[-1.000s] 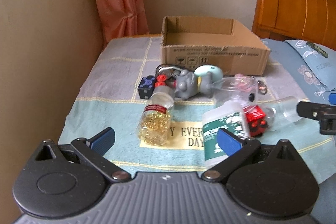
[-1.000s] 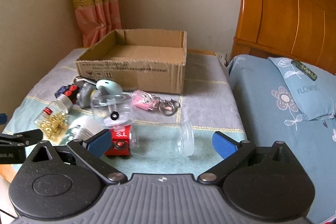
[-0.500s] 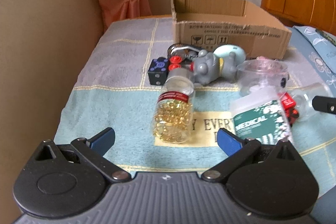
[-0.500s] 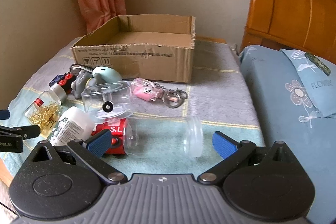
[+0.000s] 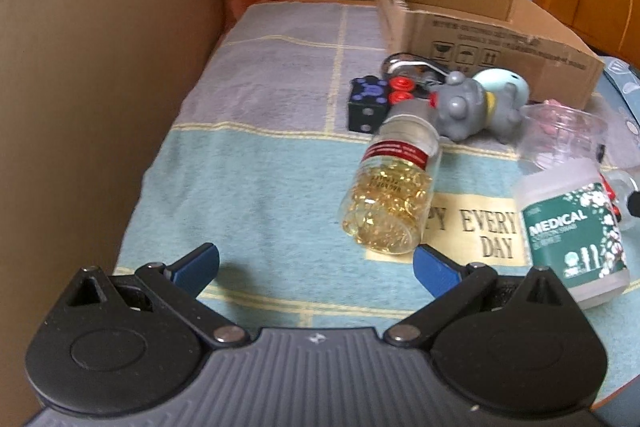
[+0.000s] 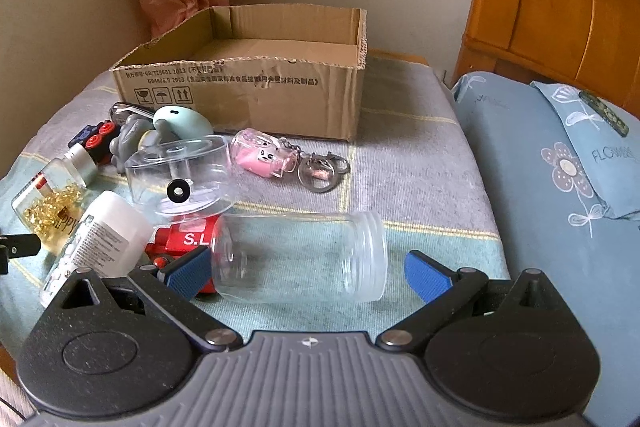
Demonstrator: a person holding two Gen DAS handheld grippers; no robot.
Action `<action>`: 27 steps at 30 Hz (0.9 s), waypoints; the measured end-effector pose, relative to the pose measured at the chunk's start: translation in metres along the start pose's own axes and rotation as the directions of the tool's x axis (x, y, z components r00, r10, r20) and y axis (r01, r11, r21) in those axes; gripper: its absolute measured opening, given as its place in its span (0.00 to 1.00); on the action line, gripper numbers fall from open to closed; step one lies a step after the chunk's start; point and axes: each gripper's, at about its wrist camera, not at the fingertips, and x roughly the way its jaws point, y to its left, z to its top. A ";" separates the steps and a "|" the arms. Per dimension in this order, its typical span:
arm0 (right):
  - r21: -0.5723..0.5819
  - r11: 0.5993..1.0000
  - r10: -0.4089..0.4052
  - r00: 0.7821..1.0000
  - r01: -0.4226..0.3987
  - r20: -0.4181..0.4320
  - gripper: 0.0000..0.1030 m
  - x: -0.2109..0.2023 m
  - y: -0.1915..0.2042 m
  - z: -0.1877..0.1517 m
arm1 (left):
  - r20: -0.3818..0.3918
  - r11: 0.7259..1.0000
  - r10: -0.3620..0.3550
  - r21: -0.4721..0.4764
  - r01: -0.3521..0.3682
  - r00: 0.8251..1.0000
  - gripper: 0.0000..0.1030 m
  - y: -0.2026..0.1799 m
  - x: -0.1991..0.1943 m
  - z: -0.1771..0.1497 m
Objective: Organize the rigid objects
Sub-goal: 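Reach the left tool to the gold capsule bottle while the right tool reaches the clear jar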
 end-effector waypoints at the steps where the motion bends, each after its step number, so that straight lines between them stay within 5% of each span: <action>1: -0.001 1.000 -0.004 1.000 0.004 -0.003 1.00 0.000 0.000 -0.001 | 0.002 1.000 0.006 -0.005 -0.006 1.000 0.99 0.003 0.000 0.000; 14: -0.027 0.998 -0.052 0.996 0.050 -0.079 1.00 0.011 -0.010 -0.017 | 0.017 0.993 0.110 -0.048 -0.109 0.994 0.99 0.033 0.001 0.006; 22: -0.014 1.000 -0.006 0.996 0.005 -0.093 1.00 0.018 -0.017 -0.025 | 0.003 1.000 -0.028 0.015 0.027 1.000 0.99 0.004 -0.006 -0.002; 27: -0.048 0.999 0.018 0.998 -0.021 -0.058 1.00 0.017 -0.018 -0.030 | -0.018 0.999 -0.041 0.013 0.041 0.999 0.99 -0.015 0.004 -0.005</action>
